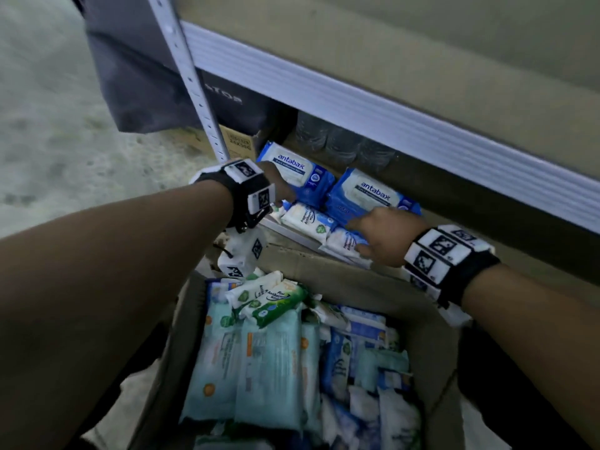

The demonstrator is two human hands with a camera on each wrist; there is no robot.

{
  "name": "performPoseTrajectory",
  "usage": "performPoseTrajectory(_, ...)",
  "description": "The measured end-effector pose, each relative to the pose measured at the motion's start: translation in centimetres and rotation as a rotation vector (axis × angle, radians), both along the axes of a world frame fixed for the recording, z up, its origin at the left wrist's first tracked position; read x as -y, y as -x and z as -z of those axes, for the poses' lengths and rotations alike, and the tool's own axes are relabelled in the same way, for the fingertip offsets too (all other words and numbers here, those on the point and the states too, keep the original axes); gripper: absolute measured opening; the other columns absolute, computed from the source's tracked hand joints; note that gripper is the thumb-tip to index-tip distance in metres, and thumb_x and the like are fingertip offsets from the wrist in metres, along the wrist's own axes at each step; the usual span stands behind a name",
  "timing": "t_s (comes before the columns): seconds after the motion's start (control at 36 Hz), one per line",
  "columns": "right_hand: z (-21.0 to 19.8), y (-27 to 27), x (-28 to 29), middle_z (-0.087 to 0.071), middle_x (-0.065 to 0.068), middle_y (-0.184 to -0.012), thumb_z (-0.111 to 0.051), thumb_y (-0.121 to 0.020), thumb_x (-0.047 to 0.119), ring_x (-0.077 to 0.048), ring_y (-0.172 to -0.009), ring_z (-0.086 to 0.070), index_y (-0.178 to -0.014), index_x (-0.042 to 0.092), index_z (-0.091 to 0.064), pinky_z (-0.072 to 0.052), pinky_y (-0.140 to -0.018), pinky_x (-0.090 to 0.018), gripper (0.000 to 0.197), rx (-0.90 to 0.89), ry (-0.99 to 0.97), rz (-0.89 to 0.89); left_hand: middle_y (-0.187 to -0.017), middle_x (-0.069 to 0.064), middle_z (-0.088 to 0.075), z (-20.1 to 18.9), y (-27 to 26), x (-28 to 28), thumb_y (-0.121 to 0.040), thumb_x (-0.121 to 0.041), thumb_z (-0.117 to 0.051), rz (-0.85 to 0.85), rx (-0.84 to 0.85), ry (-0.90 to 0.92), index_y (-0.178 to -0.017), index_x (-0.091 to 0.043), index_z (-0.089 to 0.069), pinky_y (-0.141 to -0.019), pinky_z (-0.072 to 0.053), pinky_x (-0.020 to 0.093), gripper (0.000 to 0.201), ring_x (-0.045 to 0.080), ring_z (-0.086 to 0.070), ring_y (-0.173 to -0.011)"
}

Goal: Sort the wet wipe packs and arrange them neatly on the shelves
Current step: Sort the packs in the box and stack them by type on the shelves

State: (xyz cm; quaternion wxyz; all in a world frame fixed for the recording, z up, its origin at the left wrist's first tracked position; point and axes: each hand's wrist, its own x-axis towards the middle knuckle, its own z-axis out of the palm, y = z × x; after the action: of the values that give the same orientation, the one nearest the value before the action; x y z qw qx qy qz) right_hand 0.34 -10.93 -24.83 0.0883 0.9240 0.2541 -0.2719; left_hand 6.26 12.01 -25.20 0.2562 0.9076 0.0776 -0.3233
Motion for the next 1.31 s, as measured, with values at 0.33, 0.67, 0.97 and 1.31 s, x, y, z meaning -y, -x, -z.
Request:
performPoseTrajectory(0.33,-3.1,10.1,1.4,-0.06,-0.011,-0.123,-0.06,-0.092,0.035,-0.029,-0.111,-0.058,-0.134,0.023,-0.051,-0.051,-0.091,-0.042,0.045,-0.054,-0.095,0.24,-0.105,0.009,-0.071,-5.9,11.0,0.5,-0.096,-0.031,-0.057,0.204,0.129,-0.096,-0.106,-0.008,-0.074,-0.089,-0.053,0.037,0.03,0.026,-0.064,-0.1)
performPoseTrajectory(0.67,2.0,19.2,0.7,-0.066,-0.003,-0.119,-0.067,-0.087,0.038,-0.022,-0.107,-0.061,-0.123,0.02,-0.061,-0.052,-0.09,-0.034,0.041,-0.166,-0.288,0.497,-0.125,0.001,-0.064,-1.2,22.4,1.1,-0.081,-0.047,-0.073,0.087,0.188,-0.017,-0.116,-0.02,-0.065,-0.089,-0.048,0.028,0.045,0.02,-0.059,-0.113)
performPoseTrajectory(0.97,7.0,22.8,1.2,-0.057,-0.01,-0.131,-0.065,-0.089,0.037,-0.025,-0.116,-0.057,-0.134,0.016,-0.056,-0.05,-0.094,-0.029,0.05,-0.338,-0.269,0.638,-0.148,0.003,-0.036,4.7,28.0,1.0,-0.079,-0.041,-0.076,0.147,0.15,-0.112,-0.141,-0.022,-0.046,-0.106,-0.041,0.036,0.072,0.024,-0.041,-0.132)
performPoseTrajectory(1.31,11.3,21.9,-0.6,-0.062,-0.013,-0.117,-0.063,-0.091,0.035,-0.03,-0.102,-0.062,-0.119,0.012,-0.057,-0.052,-0.08,-0.032,0.036,-0.432,-0.267,0.762,-0.154,0.001,-0.026,7.9,27.9,0.3,-0.073,-0.043,-0.081,0.192,0.171,-0.058,-0.148,-0.021,-0.034,-0.114,-0.025,0.033,0.091,0.025,-0.027,-0.138)
